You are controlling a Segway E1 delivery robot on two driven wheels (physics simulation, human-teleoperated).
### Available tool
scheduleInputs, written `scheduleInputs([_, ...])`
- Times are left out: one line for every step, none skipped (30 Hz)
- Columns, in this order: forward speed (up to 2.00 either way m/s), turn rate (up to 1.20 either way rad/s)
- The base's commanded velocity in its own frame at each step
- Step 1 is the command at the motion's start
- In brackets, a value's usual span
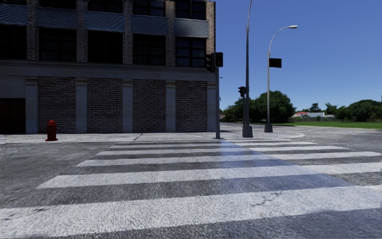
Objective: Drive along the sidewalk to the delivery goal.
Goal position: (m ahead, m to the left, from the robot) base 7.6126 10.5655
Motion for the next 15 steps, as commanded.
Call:
scheduleInputs([2.00,0.00])
scheduleInputs([2.00,0.00])
scheduleInputs([2.00,0.00])
scheduleInputs([2.00,0.00])
scheduleInputs([2.00,0.00])
scheduleInputs([2.00,0.00])
scheduleInputs([2.00,0.00])
scheduleInputs([2.00,0.00])
scheduleInputs([2.00,0.00])
scheduleInputs([2.00,0.00])
scheduleInputs([2.00,0.00])
scheduleInputs([2.00,0.00])
scheduleInputs([2.00,0.00])
scheduleInputs([2.00,0.00])
scheduleInputs([2.00,0.00])
